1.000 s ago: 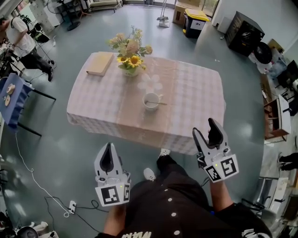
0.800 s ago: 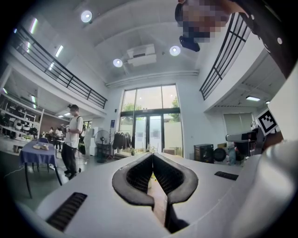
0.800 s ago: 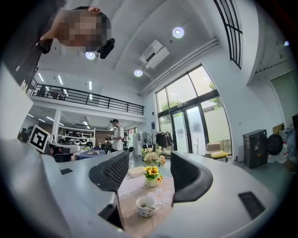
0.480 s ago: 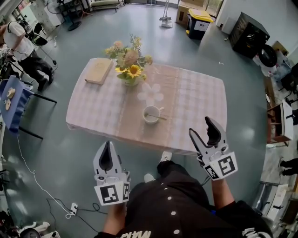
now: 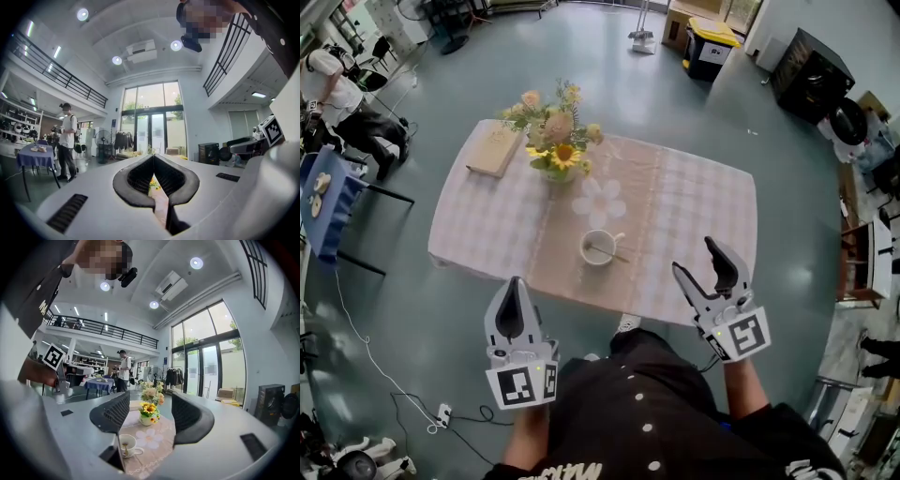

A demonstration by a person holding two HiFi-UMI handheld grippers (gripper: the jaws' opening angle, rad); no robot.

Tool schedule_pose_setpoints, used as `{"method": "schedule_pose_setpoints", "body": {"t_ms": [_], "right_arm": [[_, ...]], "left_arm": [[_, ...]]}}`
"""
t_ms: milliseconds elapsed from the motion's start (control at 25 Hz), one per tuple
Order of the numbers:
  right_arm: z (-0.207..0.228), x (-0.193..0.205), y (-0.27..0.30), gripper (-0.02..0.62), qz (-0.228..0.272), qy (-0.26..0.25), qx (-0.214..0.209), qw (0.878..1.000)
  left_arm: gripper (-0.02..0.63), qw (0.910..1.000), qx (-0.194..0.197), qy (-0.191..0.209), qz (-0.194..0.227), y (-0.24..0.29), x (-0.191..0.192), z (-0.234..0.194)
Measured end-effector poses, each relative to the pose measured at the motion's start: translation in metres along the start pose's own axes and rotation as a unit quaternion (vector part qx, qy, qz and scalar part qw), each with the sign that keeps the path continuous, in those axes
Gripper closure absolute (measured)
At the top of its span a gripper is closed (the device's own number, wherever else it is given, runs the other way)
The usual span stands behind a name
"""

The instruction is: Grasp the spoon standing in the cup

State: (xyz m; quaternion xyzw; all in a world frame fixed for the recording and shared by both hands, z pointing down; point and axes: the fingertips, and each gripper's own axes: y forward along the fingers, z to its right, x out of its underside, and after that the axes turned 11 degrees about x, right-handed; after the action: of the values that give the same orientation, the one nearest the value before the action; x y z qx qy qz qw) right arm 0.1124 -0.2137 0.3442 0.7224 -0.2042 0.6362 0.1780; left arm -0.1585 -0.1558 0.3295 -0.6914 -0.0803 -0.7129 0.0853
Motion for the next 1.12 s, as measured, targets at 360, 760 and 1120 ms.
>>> {"method": "schedule_pose_setpoints", "body": {"t_ms": [360, 760, 1120], "right_arm": [[-0.002, 0.019, 0.029, 0.333, -0.004, -0.041, -0.071, 0.997], [-0.034, 0.067, 0.055, 0.319, -0.051, -0.113, -0.111, 0.986], [-0.084, 0.147, 0.063, 0.301, -0.136, -0.325, -0.199, 0.915]], "left_arm": [[0.588, 0.9996, -0.011, -0.007, -0.023, 0.025, 0.012, 0.004], [0.588, 0.9983, 0.023, -0.023, -0.048, 0.042, 0.032, -0.016], [0.588, 0.9969, 0.039, -0.041, -0.055, 0.058, 0.047, -0.028]]}}
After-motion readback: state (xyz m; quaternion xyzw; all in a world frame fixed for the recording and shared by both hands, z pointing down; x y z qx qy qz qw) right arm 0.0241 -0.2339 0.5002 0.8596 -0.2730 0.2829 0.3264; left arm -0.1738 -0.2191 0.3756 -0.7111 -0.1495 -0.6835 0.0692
